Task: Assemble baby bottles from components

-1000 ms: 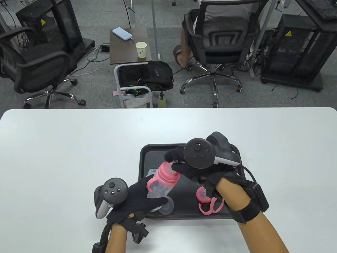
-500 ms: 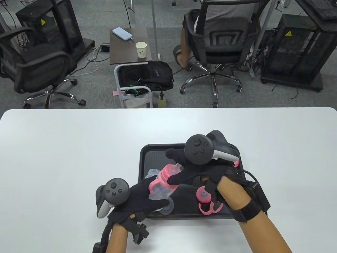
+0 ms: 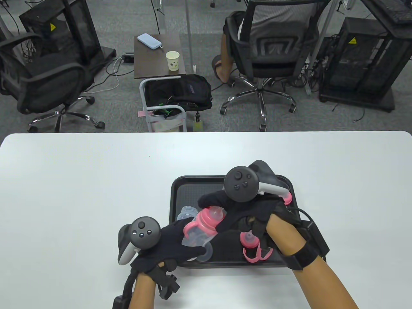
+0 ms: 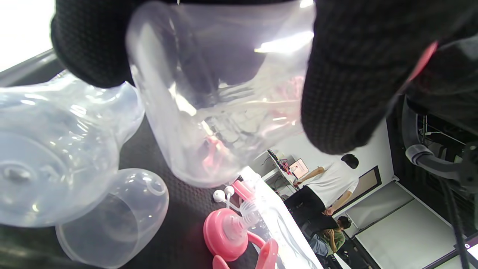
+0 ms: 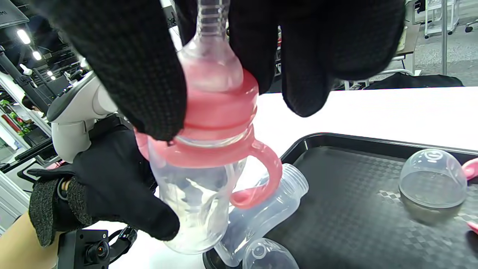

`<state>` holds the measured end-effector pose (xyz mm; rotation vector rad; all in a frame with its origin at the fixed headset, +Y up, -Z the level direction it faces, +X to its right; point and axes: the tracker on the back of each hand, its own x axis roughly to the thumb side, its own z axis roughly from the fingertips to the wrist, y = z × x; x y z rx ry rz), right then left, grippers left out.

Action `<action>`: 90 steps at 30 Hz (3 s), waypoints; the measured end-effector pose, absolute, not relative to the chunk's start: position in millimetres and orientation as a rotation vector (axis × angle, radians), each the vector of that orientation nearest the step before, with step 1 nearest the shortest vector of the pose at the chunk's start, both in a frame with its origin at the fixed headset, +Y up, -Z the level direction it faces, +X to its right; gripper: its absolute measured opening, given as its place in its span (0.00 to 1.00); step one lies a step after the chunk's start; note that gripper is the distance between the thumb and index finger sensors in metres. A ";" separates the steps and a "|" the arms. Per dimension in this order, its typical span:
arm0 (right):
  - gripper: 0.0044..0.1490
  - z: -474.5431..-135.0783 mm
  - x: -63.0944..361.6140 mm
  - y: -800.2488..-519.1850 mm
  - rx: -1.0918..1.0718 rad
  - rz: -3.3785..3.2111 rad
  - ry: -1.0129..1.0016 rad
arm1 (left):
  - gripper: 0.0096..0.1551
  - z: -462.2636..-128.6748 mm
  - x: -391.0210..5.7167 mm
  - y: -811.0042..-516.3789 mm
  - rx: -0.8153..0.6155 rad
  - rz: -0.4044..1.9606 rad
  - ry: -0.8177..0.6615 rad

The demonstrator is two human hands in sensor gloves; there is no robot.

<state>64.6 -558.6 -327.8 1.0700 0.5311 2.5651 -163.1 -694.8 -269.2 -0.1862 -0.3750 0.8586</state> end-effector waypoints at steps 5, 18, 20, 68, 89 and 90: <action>0.57 -332.9 68.3 -567.2 0.903 2.612 0.549 | 0.57 -268.2 -161.7 -693.6 -0.185 0.849 -0.376; 0.66 -326.1 82.4 -563.9 0.788 2.550 0.434 | 0.57 -268.6 -162.4 -693.5 -0.170 0.856 -0.376; 0.61 -325.9 80.6 -563.0 0.946 2.439 0.485 | 0.57 -268.6 -162.1 -693.4 -0.173 0.858 -0.380; 0.52 -311.4 70.3 -568.5 1.114 2.570 0.441 | 0.56 -264.4 -156.9 -688.5 -0.132 0.870 -0.444; 0.56 -330.1 72.5 -558.5 1.091 2.441 0.351 | 0.57 -265.1 -170.9 -684.2 -0.058 0.876 -0.363; 0.56 -332.2 74.5 -554.1 1.087 2.426 0.335 | 0.57 -265.6 -173.8 -684.9 -0.064 0.880 -0.352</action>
